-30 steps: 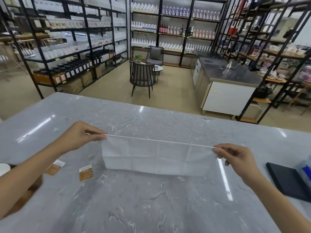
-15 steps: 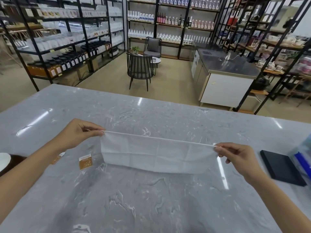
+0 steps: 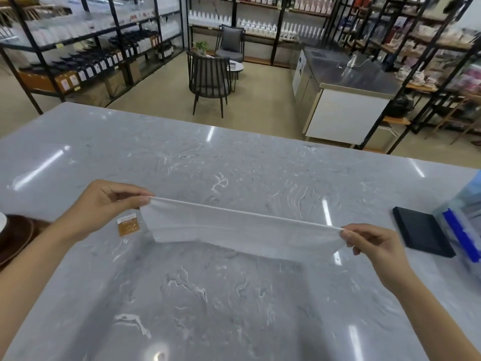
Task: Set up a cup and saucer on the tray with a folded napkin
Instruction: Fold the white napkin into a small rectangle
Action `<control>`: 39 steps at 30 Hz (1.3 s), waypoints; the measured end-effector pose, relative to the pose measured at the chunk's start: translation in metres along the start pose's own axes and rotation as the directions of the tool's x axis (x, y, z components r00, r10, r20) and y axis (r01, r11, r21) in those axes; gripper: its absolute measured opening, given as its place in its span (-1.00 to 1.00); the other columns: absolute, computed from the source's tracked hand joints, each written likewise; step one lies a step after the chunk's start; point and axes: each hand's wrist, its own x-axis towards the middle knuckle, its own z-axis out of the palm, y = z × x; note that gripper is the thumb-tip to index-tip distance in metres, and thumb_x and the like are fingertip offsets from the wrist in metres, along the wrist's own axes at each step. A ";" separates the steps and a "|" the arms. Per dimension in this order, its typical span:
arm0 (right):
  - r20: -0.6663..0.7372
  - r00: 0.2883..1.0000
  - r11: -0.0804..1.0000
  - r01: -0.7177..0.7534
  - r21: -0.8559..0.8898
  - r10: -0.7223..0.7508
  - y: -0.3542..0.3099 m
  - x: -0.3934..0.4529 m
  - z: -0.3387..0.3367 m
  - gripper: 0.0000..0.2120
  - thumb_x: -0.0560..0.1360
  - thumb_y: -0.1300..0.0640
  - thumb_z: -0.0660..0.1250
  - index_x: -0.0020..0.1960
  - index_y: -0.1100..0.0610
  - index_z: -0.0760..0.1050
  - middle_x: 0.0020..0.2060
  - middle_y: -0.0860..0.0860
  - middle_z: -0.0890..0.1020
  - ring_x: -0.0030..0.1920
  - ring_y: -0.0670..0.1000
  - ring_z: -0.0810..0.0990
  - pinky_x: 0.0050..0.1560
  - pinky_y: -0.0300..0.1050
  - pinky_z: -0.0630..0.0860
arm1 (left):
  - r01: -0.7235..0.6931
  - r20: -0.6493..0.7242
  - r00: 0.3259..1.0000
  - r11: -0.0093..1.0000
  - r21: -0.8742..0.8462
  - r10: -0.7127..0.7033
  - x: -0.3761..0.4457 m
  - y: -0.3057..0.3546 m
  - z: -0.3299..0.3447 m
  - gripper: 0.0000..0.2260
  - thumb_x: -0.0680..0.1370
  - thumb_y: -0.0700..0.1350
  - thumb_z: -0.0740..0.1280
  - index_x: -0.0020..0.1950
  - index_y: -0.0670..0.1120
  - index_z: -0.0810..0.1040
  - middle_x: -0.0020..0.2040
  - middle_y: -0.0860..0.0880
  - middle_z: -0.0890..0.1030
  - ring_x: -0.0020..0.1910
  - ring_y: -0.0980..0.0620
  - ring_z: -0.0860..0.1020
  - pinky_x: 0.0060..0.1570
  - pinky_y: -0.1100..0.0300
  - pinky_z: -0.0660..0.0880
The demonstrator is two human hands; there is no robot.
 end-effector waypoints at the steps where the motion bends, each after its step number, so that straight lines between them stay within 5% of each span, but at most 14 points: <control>1: 0.032 0.999 1.000 0.011 -0.012 -0.011 0.000 -0.007 -0.007 -0.81 0.34 0.06 0.55 -0.13 0.16 0.75 -0.27 0.06 0.72 -0.37 -0.04 0.56 -0.34 -0.25 0.53 | -0.011 0.029 1.000 1.000 0.020 0.010 -0.007 -0.001 -0.006 -0.84 0.42 -0.13 0.51 -0.02 0.00 0.77 -0.05 0.00 0.77 -0.04 0.11 0.72 -0.01 0.39 0.58; 7: 0.138 0.990 0.995 0.009 0.095 -0.022 0.002 -0.027 -0.027 -0.90 0.38 0.22 0.48 -0.15 0.25 0.70 -0.27 0.17 0.68 -0.33 0.09 0.56 -0.27 -0.18 0.57 | -0.004 0.099 0.995 0.999 -0.041 0.008 -0.029 -0.002 -0.022 -0.76 0.41 0.03 0.57 0.00 -0.05 0.76 -0.06 -0.12 0.76 -0.06 -0.03 0.73 0.01 0.21 0.64; 10: 0.149 0.986 0.985 -0.100 0.139 0.079 0.004 -0.020 -0.019 -0.82 0.40 0.14 0.48 -0.10 0.26 0.70 -0.18 0.14 0.71 -0.28 0.06 0.61 -0.26 -0.21 0.59 | 0.179 0.189 0.969 0.981 -0.080 -0.162 -0.019 -0.010 -0.020 -0.67 0.39 0.04 0.59 0.07 -0.11 0.75 0.01 -0.18 0.75 -0.01 -0.15 0.72 0.06 0.04 0.66; 13: 0.157 0.946 0.954 -0.296 0.057 0.284 0.021 -0.006 -0.001 -0.70 0.36 0.02 0.54 -0.03 0.22 0.73 -0.09 0.14 0.75 -0.14 0.04 0.71 -0.17 -0.22 0.65 | 0.479 0.271 0.855 0.874 -0.085 -0.442 -0.003 -0.029 0.000 -0.73 0.38 -0.10 0.59 0.05 -0.12 0.76 0.05 -0.18 0.75 0.03 -0.06 0.73 -0.03 0.18 0.67; 17: 0.122 0.838 0.846 -0.534 -0.019 0.532 0.060 0.014 0.026 -0.85 0.43 0.17 0.55 -0.04 0.21 0.75 -0.19 0.17 0.68 -0.15 0.13 0.61 0.03 -0.12 0.64 | 0.670 0.197 0.727 0.742 0.006 -0.658 0.017 -0.070 0.042 -0.87 0.41 -0.29 0.56 -0.05 -0.20 0.76 -0.19 -0.09 0.76 -0.27 0.13 0.71 -0.30 0.33 0.60; 20: 0.041 0.809 0.806 -0.578 -0.126 0.586 0.079 0.025 0.045 -0.85 0.44 0.21 0.55 -0.08 0.31 0.73 -0.32 0.18 0.56 -0.24 0.13 0.46 -0.10 -0.05 0.45 | 0.694 0.059 0.715 0.717 0.070 -0.697 0.033 -0.099 0.064 -0.84 0.37 -0.37 0.57 -0.07 -0.32 0.71 -0.40 -0.08 0.67 -0.49 0.14 0.61 -0.45 0.33 0.55; 24: -0.094 0.813 0.770 -0.576 -0.274 0.575 0.092 0.036 0.063 -0.94 0.43 0.19 0.56 -0.20 0.17 0.75 -0.46 0.01 0.68 -0.44 0.00 0.57 -0.39 -0.26 0.50 | 0.645 -0.061 0.760 0.741 0.185 -0.647 0.050 -0.117 0.079 -0.87 0.31 -0.34 0.60 -0.20 -0.21 0.74 -0.29 -0.21 0.70 -0.33 -0.04 0.62 -0.18 0.09 0.60; 30: -0.170 0.815 0.718 -0.570 -0.400 0.553 0.101 0.040 0.076 -0.96 0.41 0.09 0.56 -0.22 -0.01 0.73 -0.35 -0.07 0.74 -0.25 -0.02 0.69 -0.25 -0.21 0.52 | 0.596 -0.126 0.793 0.715 0.366 -0.596 0.059 -0.125 0.086 -0.77 0.26 -0.26 0.60 -0.38 0.05 0.67 -0.38 0.06 0.68 -0.29 -0.02 0.66 -0.16 0.22 0.54; 35: -0.226 0.770 0.674 -0.634 -0.378 0.597 0.106 0.043 0.077 -0.84 0.32 0.07 0.61 -0.16 0.05 0.68 -0.24 -0.01 0.72 -0.22 0.00 0.66 -0.31 -0.20 0.46 | 0.615 -0.117 0.771 0.683 0.394 -0.626 0.065 -0.121 0.082 -0.77 0.26 -0.26 0.61 -0.31 0.01 0.64 -0.29 0.01 0.67 -0.16 -0.07 0.66 -0.19 0.21 0.50; 39: -0.261 0.768 0.639 -0.635 -0.434 0.585 0.099 0.041 0.082 -0.82 0.34 0.06 0.58 -0.10 0.04 0.64 -0.17 0.03 0.73 -0.21 0.03 0.66 -0.25 -0.16 0.51 | 0.493 -0.096 0.835 0.659 0.569 -0.542 0.060 -0.105 0.097 -0.79 0.39 -0.30 0.43 -0.16 0.02 0.65 -0.09 -0.04 0.70 0.02 -0.11 0.66 0.01 0.13 0.57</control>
